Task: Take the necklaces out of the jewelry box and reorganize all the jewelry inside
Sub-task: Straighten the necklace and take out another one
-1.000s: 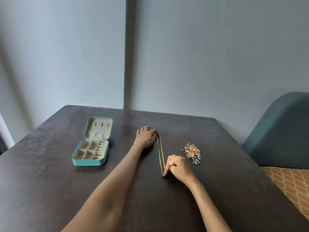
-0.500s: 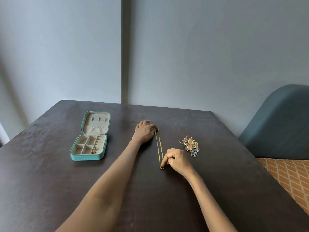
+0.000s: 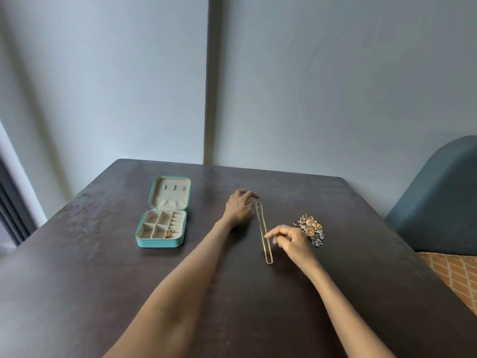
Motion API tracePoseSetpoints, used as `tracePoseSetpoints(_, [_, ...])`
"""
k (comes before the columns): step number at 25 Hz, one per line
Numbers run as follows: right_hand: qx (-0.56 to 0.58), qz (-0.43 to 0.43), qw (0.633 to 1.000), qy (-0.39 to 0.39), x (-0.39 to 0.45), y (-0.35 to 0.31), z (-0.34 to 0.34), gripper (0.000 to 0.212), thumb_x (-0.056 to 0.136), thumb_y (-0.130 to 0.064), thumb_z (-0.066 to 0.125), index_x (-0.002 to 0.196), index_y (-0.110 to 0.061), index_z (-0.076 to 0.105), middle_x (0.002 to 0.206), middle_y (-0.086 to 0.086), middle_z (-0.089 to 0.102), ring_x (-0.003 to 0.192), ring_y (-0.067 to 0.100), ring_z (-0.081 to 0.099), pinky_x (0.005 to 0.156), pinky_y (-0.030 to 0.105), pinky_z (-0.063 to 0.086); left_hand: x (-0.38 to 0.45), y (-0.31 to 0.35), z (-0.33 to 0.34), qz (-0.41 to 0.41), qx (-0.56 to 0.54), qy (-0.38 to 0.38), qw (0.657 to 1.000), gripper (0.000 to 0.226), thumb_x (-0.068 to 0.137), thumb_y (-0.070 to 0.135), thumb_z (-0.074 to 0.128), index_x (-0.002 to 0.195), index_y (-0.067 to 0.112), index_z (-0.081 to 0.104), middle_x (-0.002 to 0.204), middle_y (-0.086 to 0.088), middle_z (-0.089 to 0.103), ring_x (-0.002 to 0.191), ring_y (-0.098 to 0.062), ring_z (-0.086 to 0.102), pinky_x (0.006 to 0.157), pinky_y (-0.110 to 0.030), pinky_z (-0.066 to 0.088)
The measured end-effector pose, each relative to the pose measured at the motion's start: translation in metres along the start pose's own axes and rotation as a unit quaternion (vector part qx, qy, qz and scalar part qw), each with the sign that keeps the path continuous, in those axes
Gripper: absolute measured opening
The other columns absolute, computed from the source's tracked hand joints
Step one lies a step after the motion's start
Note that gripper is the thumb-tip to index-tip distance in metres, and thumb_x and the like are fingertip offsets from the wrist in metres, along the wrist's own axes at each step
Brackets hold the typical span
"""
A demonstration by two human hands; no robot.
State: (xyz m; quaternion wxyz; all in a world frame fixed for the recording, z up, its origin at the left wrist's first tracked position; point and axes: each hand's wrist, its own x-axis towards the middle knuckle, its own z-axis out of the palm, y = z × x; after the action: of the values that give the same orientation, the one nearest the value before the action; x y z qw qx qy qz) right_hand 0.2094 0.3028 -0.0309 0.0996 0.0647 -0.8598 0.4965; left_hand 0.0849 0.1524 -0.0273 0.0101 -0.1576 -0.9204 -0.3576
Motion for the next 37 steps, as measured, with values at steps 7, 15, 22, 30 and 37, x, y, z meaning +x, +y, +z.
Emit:
tracePoseSetpoints(7, [-0.106, -0.018, 0.994, 0.016, 0.045, -0.053, 0.056, 0.022, 0.085, -0.01, 0.055, 0.084, -0.026, 0.071, 0.094, -0.002, 0.069, 0.087, 0.016, 0.062, 0.081, 0.021, 0.042, -0.064, -0.013, -0.089, 0.051, -0.006, 0.088, 0.995, 0.022, 0.092, 0.023, 0.052, 0.113, 0.018, 0.059, 0.114, 0.0, 0.061, 0.103, -0.019, 0.057, 0.084, -0.03, 0.043])
tracePoseSetpoints(15, [-0.226, -0.058, 0.957, -0.175, 0.054, -0.116, 0.157, 0.021, 0.087, -0.028, 0.057, 0.101, -0.022, 0.07, 0.109, 0.003, 0.067, 0.101, 0.022, 0.061, 0.079, 0.032, 0.046, -0.125, -0.075, -0.182, -0.033, 0.188, -0.104, 0.976, 0.023, 0.086, 0.017, 0.058, 0.105, 0.018, 0.071, 0.109, 0.001, 0.069, 0.102, -0.017, 0.062, 0.077, -0.025, 0.043])
tracePoseSetpoints(22, [-0.214, -0.044, 0.948, -0.232, 0.058, -0.116, 0.15, 0.019, 0.076, -0.032, 0.072, 0.094, -0.024, 0.073, 0.087, -0.009, 0.057, 0.092, 0.016, 0.059, 0.083, 0.035, 0.048, -0.123, -0.084, -0.177, 0.003, 0.176, -0.156, 0.972, 0.026, 0.079, 0.009, 0.06, 0.1, 0.015, 0.074, 0.105, -0.005, 0.071, 0.083, -0.01, 0.056, 0.071, -0.022, 0.042])
tracePoseSetpoints(30, [-0.234, -0.079, 0.952, -0.18, 0.06, -0.115, 0.152, 0.013, 0.078, -0.034, 0.064, 0.082, -0.023, 0.069, 0.09, -0.009, 0.063, 0.085, 0.013, 0.057, 0.07, 0.03, 0.043, -0.118, -0.099, -0.179, 0.023, 0.11, -0.176, 0.978, 0.026, 0.081, 0.003, 0.063, 0.105, 0.01, 0.073, 0.104, -0.007, 0.072, 0.076, -0.005, 0.057, 0.062, -0.005, 0.042])
tracePoseSetpoints(37, [0.031, -0.027, 0.994, -0.105, 0.074, -0.139, 0.133, 0.021, 0.088, -0.014, 0.052, 0.067, -0.017, 0.053, 0.069, -0.004, 0.056, 0.065, 0.007, 0.05, 0.061, 0.021, 0.04, -0.111, -0.083, -0.187, 0.052, -0.009, -0.037, 0.998, 0.014, 0.085, 0.016, 0.067, 0.092, 0.005, 0.073, 0.09, -0.007, 0.072, 0.071, -0.004, 0.062, 0.07, -0.013, 0.047])
